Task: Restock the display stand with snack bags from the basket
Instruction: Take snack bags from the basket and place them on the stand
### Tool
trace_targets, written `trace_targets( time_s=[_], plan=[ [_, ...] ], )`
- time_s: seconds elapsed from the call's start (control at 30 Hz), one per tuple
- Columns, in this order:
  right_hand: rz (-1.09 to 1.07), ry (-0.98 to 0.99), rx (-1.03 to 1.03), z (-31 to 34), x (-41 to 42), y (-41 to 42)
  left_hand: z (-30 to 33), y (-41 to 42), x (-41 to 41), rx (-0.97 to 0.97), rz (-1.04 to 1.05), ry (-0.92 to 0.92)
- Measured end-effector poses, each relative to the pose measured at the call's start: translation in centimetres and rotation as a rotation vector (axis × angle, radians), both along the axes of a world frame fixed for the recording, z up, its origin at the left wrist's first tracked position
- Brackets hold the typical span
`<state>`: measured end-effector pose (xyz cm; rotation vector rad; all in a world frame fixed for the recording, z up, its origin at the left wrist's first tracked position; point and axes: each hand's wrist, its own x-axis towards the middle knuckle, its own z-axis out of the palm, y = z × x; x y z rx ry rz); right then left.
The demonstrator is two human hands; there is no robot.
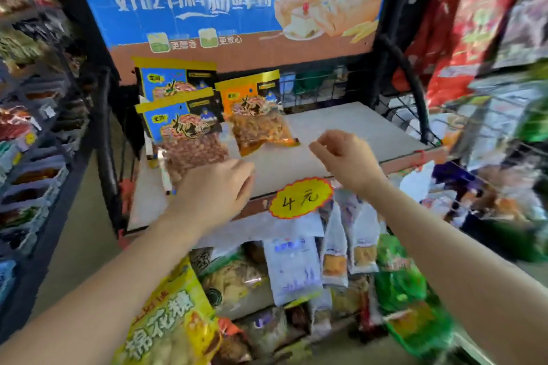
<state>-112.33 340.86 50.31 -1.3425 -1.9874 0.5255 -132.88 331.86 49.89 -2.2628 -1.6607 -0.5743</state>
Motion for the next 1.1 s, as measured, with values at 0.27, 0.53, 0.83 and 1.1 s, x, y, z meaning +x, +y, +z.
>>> trace_targets(
  time_s=[0.27,0.53,0.83,1.1],
  plan=[
    [-0.228,0.043,-0.241,-8.1,19.7,-6.2,-6.5,-0.1,19.9,-0.404,-0.343,-0.133],
    [-0.571,0.11,-0.778,-21.9,43.7,-16.7,-19.7,-1.6,41.2,-0.701,-0.425,0.151],
    [-0.953,0.384,-1.114,-33.3,57.0,-22.1,-34.4,-0.6,54.9,-1.131,-0.467,0.243],
    [-1.046,0.361,-1.291,-45.5,63.9,-18.5,-47.2,5.5,65.1,-1.384,-0.31,0.143]
  ],
)
